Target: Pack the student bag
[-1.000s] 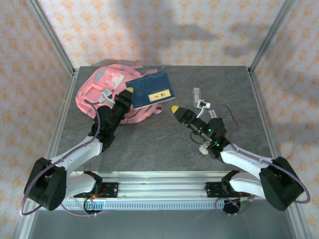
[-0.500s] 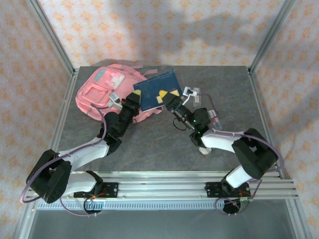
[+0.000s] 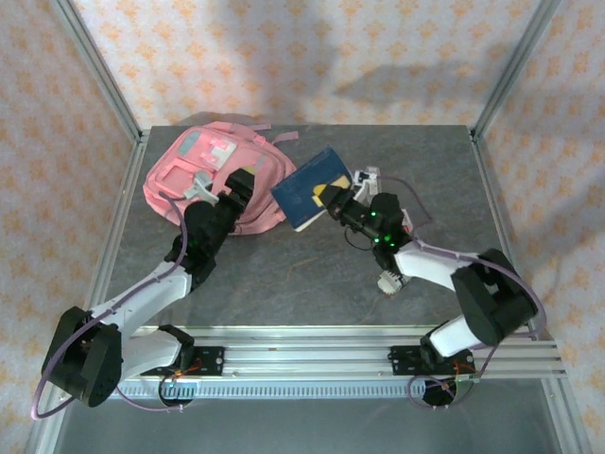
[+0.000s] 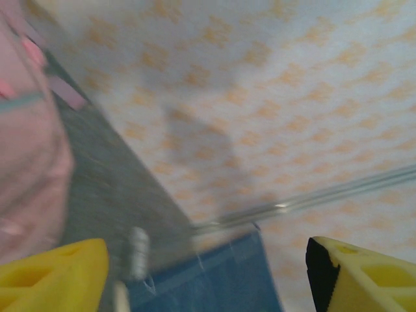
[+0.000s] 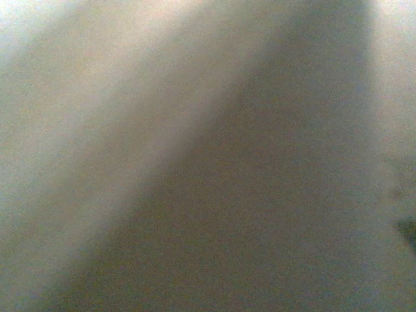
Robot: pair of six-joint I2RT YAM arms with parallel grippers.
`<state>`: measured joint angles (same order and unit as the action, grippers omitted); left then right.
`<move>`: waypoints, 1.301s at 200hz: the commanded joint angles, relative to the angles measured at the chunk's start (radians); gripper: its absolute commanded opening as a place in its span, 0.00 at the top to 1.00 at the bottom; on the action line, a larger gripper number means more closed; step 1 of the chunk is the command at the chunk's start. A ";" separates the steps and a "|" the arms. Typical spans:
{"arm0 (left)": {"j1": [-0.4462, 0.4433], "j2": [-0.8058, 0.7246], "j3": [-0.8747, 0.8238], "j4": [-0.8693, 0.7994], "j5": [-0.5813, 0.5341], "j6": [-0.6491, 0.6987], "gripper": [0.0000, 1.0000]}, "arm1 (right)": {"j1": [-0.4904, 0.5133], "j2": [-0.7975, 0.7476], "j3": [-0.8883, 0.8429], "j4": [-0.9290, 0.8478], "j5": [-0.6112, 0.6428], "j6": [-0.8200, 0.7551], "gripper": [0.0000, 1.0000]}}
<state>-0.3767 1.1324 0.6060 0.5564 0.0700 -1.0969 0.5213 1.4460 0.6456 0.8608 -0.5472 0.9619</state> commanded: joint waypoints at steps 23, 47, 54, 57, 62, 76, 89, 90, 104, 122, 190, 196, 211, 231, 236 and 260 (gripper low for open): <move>0.016 0.150 0.287 -0.583 -0.123 0.442 0.19 | -0.099 -0.260 -0.070 -0.295 -0.007 -0.219 1.00; 0.015 0.386 0.535 -0.810 -0.147 0.565 0.19 | -0.137 -0.382 -0.107 -0.388 0.025 -0.268 1.00; 0.016 0.459 0.615 -0.878 -0.149 0.601 0.19 | -0.144 -0.410 -0.114 -0.411 0.036 -0.282 1.00; 0.016 0.491 0.653 -0.917 -0.158 0.609 0.19 | -0.146 -0.420 -0.117 -0.422 0.042 -0.287 1.00; 0.016 0.542 0.716 -0.973 -0.174 0.629 0.19 | -0.150 -0.434 -0.120 -0.439 0.053 -0.295 1.00; 0.015 0.666 0.871 -1.095 -0.224 0.675 0.19 | -0.153 -0.469 -0.125 -0.471 0.072 -0.318 1.00; 0.013 0.741 0.965 -1.151 -0.261 0.711 0.19 | -0.158 -0.489 -0.127 -0.491 0.075 -0.332 1.00; 0.013 0.746 0.968 -1.154 -0.265 0.711 0.19 | -0.158 -0.490 -0.127 -0.492 0.075 -0.333 1.00; 0.012 0.812 1.037 -1.183 -0.289 0.741 0.19 | -0.160 -0.502 -0.127 -0.501 0.074 -0.344 1.00; 0.012 0.875 1.104 -1.225 -0.296 0.764 0.19 | -0.162 -0.505 -0.127 -0.504 0.076 -0.349 1.00; -0.037 0.983 1.139 -1.262 -0.405 0.810 0.19 | -0.164 -0.458 -0.126 -0.484 0.052 -0.341 1.00; -0.039 0.991 1.138 -1.266 -0.421 0.812 0.20 | -0.164 -0.454 -0.126 -0.480 0.048 -0.337 1.00; -0.042 1.005 1.135 -1.269 -0.477 0.810 0.30 | -0.164 -0.446 -0.124 -0.472 0.040 -0.328 1.00; -0.039 1.026 1.133 -1.258 -0.511 0.835 0.57 | -0.163 -0.438 -0.122 -0.468 0.032 -0.322 1.00; -0.039 1.035 1.139 -1.259 -0.526 0.845 0.60 | -0.163 -0.437 -0.121 -0.467 0.030 -0.320 1.00; -0.037 1.090 1.203 -1.303 -0.570 0.877 1.00 | -0.163 -0.427 -0.118 -0.460 0.018 -0.315 1.00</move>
<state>-0.4259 2.1677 1.7420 -0.6701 -0.3767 -0.2676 0.3630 1.0149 0.5251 0.3298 -0.5018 0.6384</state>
